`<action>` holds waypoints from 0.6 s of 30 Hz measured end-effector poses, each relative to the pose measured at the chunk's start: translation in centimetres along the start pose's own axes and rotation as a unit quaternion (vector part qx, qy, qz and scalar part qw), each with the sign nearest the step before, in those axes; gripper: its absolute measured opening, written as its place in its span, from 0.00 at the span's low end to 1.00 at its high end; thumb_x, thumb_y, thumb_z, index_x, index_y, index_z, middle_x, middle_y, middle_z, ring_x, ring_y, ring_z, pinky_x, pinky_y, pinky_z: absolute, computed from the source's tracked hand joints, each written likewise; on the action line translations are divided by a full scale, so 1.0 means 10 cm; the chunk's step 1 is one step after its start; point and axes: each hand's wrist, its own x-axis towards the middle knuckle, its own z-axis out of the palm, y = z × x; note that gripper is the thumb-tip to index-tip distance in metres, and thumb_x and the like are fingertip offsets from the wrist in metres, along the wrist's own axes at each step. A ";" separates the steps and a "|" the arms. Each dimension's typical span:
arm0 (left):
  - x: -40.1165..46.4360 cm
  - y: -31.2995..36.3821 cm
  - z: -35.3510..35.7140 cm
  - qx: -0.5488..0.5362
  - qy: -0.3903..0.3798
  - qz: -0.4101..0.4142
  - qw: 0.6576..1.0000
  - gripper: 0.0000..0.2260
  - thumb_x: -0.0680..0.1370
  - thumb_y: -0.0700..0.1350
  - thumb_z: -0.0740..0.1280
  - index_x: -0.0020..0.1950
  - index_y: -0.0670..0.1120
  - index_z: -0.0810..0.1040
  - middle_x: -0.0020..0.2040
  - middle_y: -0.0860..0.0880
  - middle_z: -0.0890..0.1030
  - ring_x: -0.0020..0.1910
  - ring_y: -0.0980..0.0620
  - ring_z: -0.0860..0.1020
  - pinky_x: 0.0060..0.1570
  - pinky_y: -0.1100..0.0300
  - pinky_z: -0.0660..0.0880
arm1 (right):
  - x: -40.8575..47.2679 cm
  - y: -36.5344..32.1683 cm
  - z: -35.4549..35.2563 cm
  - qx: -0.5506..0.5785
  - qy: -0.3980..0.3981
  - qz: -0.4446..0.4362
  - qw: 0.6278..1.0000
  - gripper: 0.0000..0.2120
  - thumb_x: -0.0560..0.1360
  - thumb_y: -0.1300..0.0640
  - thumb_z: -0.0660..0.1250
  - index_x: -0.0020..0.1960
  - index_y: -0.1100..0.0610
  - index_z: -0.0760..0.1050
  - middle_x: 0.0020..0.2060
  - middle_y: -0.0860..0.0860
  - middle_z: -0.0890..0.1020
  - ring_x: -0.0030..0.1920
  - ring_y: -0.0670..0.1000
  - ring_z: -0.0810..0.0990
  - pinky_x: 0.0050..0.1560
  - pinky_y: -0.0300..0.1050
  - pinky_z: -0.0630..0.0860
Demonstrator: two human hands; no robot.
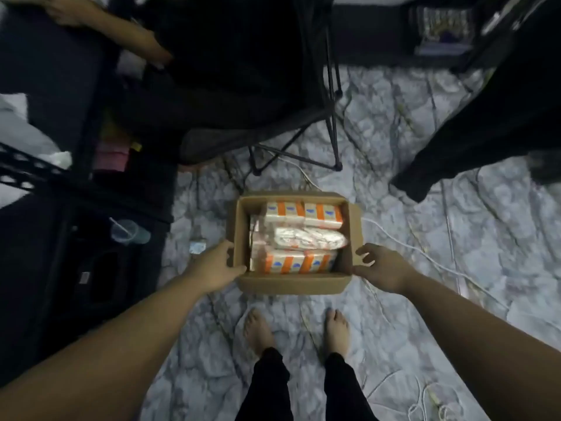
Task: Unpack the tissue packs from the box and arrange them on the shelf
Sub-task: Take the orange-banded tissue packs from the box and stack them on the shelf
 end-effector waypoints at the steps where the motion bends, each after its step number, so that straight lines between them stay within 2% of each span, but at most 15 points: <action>1: 0.16 -0.04 0.08 0.000 -0.004 -0.006 1.000 0.34 0.76 0.60 0.74 0.76 0.47 0.67 0.70 0.45 0.76 0.64 0.46 0.78 0.58 0.55 0.75 | 0.17 0.07 0.08 0.018 0.007 0.009 1.000 0.16 0.77 0.44 0.72 0.60 0.43 0.71 0.57 0.51 0.79 0.56 0.54 0.79 0.53 0.46 0.72; 3: 0.49 -0.14 0.23 -0.015 0.004 -0.008 1.000 0.32 0.77 0.57 0.74 0.75 0.45 0.68 0.65 0.45 0.78 0.60 0.46 0.78 0.56 0.55 0.75 | 0.51 0.20 0.24 0.041 0.021 0.042 0.998 0.17 0.77 0.44 0.72 0.62 0.44 0.72 0.58 0.51 0.79 0.54 0.54 0.77 0.51 0.46 0.71; 5: 0.81 -0.23 0.42 -0.045 0.015 -0.012 0.999 0.31 0.77 0.53 0.75 0.75 0.45 0.68 0.63 0.46 0.79 0.61 0.46 0.78 0.58 0.54 0.75 | 0.87 0.35 0.43 0.054 0.040 0.074 0.995 0.23 0.77 0.44 0.72 0.69 0.48 0.72 0.60 0.53 0.80 0.54 0.54 0.77 0.50 0.46 0.70; 7: 1.14 -0.37 0.64 -0.072 0.035 -0.014 0.997 0.31 0.76 0.52 0.75 0.75 0.45 0.67 0.65 0.46 0.79 0.64 0.44 0.78 0.63 0.49 0.76 | 1.19 0.51 0.63 0.068 0.071 0.100 0.990 0.30 0.77 0.45 0.72 0.75 0.51 0.68 0.64 0.55 0.80 0.58 0.57 0.78 0.50 0.45 0.69; 9: 1.45 -0.53 0.81 -0.080 0.067 -0.016 0.994 0.32 0.74 0.54 0.75 0.75 0.47 0.68 0.65 0.45 0.79 0.63 0.43 0.79 0.63 0.44 0.77 | 1.48 0.64 0.81 0.077 0.102 0.118 0.985 0.33 0.77 0.46 0.72 0.78 0.51 0.64 0.68 0.56 0.79 0.64 0.59 0.78 0.49 0.45 0.67; 13: 1.93 -0.70 1.08 -0.136 0.130 -0.029 0.982 0.38 0.70 0.59 0.74 0.77 0.50 0.66 0.65 0.44 0.80 0.62 0.42 0.79 0.61 0.43 0.78 | 1.93 0.85 1.03 0.106 0.151 0.124 0.975 0.36 0.77 0.50 0.71 0.81 0.50 0.60 0.70 0.57 0.76 0.66 0.62 0.77 0.51 0.47 0.69; 16: 2.19 -0.79 1.23 -0.170 0.173 -0.023 0.970 0.34 0.78 0.49 0.73 0.81 0.50 0.61 0.68 0.42 0.78 0.64 0.38 0.78 0.61 0.44 0.76 | 2.15 0.94 1.10 0.122 0.165 0.108 0.973 0.34 0.78 0.52 0.69 0.81 0.48 0.60 0.69 0.56 0.78 0.66 0.61 0.78 0.54 0.48 0.71; 18: 2.27 -0.83 1.26 -0.168 0.196 -0.022 0.966 0.32 0.81 0.48 0.70 0.82 0.52 0.59 0.69 0.41 0.78 0.63 0.37 0.78 0.61 0.44 0.76 | 2.25 0.97 1.13 0.127 0.178 0.091 0.972 0.33 0.79 0.53 0.67 0.81 0.46 0.59 0.67 0.55 0.80 0.63 0.60 0.80 0.54 0.48 0.73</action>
